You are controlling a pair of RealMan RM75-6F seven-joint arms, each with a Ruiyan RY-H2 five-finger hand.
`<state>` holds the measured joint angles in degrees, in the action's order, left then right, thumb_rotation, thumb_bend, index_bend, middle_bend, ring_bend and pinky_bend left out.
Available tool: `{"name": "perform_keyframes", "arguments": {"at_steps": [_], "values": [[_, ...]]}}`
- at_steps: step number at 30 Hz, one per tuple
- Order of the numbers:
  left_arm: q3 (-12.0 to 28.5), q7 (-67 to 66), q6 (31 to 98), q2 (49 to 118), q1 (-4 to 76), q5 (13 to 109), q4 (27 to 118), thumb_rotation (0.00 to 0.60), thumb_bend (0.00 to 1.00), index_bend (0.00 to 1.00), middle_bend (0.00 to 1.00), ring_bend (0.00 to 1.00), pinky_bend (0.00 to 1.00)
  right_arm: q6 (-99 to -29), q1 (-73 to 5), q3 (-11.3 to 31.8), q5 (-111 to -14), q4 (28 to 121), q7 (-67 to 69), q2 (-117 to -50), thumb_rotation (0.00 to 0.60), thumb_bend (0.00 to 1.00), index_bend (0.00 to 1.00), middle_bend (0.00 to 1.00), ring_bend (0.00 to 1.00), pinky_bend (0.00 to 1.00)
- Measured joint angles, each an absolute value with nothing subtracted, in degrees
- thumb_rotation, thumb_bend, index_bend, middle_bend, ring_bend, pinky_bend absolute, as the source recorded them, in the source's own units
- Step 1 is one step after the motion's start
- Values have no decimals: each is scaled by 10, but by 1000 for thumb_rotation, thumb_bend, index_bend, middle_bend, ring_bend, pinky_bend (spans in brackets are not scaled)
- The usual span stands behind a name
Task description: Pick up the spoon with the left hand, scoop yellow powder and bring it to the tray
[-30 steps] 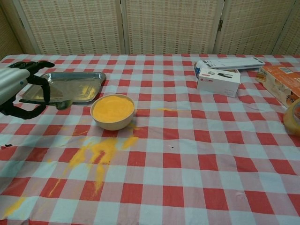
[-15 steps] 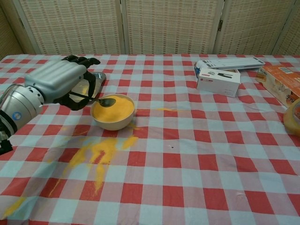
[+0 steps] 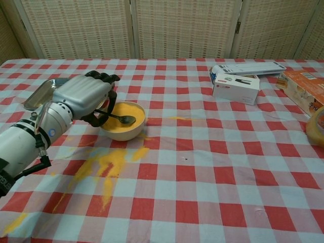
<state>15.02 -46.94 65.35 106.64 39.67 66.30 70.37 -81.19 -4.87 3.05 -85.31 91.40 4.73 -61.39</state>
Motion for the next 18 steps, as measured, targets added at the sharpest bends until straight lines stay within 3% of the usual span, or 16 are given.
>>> {"name": "perform_keyframes", "arguments": {"at_steps": [9,18], "values": [[133,-474,667,1060,394,663,718,600,445,516,0,0,0,-819,-47,30,-857,916,52,-612,600,140,0,0,0,0],[124,-484,672,1044,391,654,749,600,446,498,0,0,0,-826,-44,29,-860,918,49,-612,600,140,0,0,0,0]]}}
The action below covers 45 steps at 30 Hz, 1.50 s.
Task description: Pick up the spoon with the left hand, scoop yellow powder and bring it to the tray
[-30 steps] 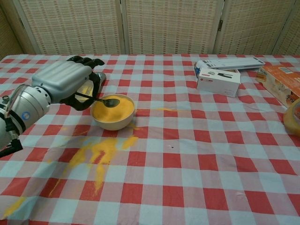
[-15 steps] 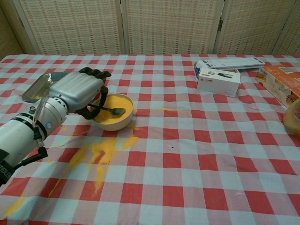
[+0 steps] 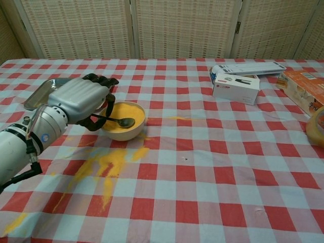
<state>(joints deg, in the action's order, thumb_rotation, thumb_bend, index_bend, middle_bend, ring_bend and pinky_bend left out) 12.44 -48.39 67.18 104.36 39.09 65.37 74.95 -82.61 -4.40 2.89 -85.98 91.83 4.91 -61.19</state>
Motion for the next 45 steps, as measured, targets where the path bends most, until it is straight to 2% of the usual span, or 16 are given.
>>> {"name": "perform_keyframes", "arguments": {"at_steps": [9,16,20,26,45], "values": [[120,-482,681,1029,392,662,771,600,446,389,0,0,0,-827,-44,29,-860,917,50,-612,600,141,0,0,0,0],[117,-497,657,985,394,635,812,600,588,389,0,0,0,-831,-42,29,-861,919,48,-612,600,140,0,0,0,0],[114,-520,637,961,396,596,839,600,635,380,0,0,0,-829,-43,27,-862,920,48,-611,600,140,0,0,0,0],[111,-536,635,942,402,567,856,600,637,349,0,0,0,-827,-43,27,-860,921,46,-610,600,141,0,0,0,0],[86,-520,647,930,405,555,856,600,635,367,0,0,0,-830,-42,27,-859,923,39,-612,600,140,0,0,0,0]]}}
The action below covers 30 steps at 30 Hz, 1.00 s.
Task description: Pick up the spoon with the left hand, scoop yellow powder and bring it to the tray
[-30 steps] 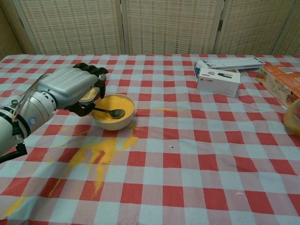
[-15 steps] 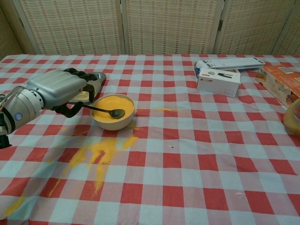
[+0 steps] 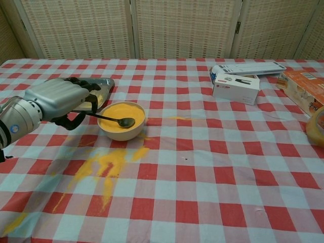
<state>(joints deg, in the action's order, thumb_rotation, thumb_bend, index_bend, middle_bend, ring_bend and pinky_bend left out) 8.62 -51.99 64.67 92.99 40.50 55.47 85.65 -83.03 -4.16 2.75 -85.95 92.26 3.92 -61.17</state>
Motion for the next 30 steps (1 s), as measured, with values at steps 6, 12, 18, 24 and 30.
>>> {"name": "perform_keyframes", "arguments": {"at_steps": [6,12,18,24,30], "values": [[76,-523,655,927,403,554,866,600,636,389,0,0,0,-837,-39,28,-862,924,39,-611,600,140,0,0,0,0],[57,-524,672,923,394,568,884,600,636,394,0,0,0,-840,-38,26,-867,925,41,-610,600,140,0,0,0,0],[52,-524,683,927,392,580,887,600,515,369,0,0,0,-844,-36,24,-871,926,42,-609,600,141,0,0,0,0],[46,-480,709,931,381,635,871,600,465,389,0,0,0,-841,-36,24,-870,924,40,-610,600,141,0,0,0,0],[15,-366,745,928,350,720,837,600,445,348,0,0,0,-842,-36,22,-874,926,31,-612,600,142,0,0,0,0]]}}
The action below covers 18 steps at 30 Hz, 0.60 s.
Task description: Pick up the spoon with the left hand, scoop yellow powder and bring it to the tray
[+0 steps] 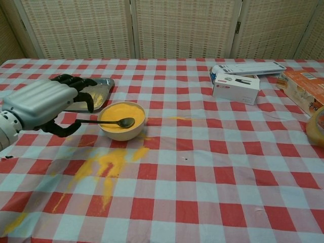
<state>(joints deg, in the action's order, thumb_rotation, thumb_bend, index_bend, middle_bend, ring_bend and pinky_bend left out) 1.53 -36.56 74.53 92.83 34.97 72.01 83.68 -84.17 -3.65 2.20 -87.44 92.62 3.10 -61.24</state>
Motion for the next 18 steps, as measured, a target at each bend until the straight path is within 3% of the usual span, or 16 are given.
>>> {"name": "perform_keyframes", "arguments": {"at_steps": [7,18], "values": [[-16,-239,781,952,319,820,718,600,443,403,0,0,0,-855,-32,17,-889,930,21,-615,600,142,0,0,0,0],[-15,-181,827,1028,306,892,545,600,446,401,0,0,0,-875,-21,13,-900,934,10,-616,600,142,0,0,0,0]]}}
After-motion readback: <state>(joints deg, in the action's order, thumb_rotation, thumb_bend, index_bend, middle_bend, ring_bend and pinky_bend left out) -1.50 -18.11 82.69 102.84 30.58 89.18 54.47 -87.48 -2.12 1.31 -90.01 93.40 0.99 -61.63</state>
